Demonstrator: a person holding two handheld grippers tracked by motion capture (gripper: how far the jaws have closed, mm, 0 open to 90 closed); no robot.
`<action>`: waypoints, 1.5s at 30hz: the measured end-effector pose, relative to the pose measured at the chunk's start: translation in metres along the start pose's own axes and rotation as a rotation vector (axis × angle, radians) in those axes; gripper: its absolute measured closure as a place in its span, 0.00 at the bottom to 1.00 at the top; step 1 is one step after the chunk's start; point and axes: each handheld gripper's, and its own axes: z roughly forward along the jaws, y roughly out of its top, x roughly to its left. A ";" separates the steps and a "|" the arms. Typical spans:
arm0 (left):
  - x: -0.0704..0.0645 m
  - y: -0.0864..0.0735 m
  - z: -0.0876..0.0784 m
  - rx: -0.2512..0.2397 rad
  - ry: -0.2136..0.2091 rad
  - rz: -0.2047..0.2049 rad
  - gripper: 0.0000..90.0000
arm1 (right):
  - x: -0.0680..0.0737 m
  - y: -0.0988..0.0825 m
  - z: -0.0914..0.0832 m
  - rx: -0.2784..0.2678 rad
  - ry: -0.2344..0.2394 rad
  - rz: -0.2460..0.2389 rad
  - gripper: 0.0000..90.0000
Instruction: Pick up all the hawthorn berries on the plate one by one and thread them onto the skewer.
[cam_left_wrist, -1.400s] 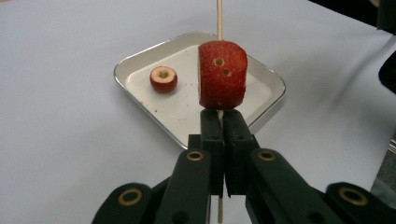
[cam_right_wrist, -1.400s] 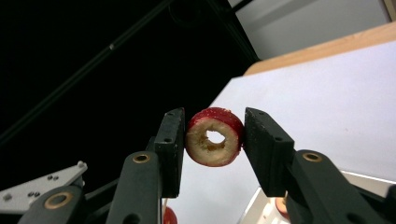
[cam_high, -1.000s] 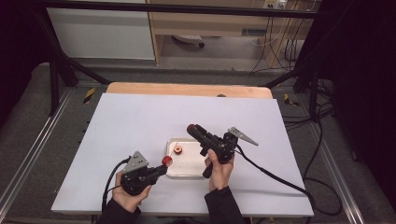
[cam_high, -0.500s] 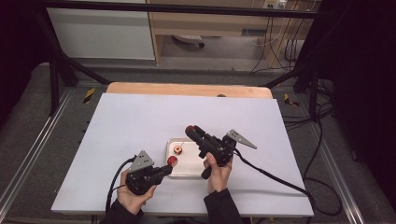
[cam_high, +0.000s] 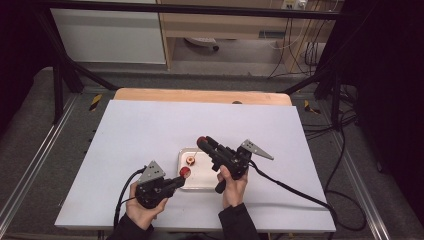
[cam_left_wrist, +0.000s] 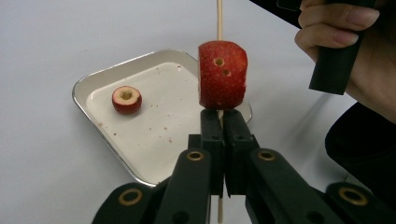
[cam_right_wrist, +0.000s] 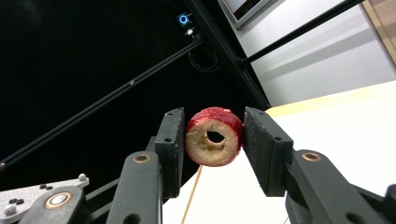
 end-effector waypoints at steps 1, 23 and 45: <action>0.000 0.000 0.000 0.000 -0.001 -0.001 0.98 | 0.000 0.000 0.000 0.002 0.000 0.001 0.67; 0.002 -0.001 0.002 0.005 0.030 -0.024 0.98 | 0.003 -0.024 0.005 0.114 0.003 0.033 0.67; 0.016 -0.007 0.003 0.007 0.050 0.000 0.98 | 0.008 -0.026 0.005 0.289 -0.054 -0.069 0.40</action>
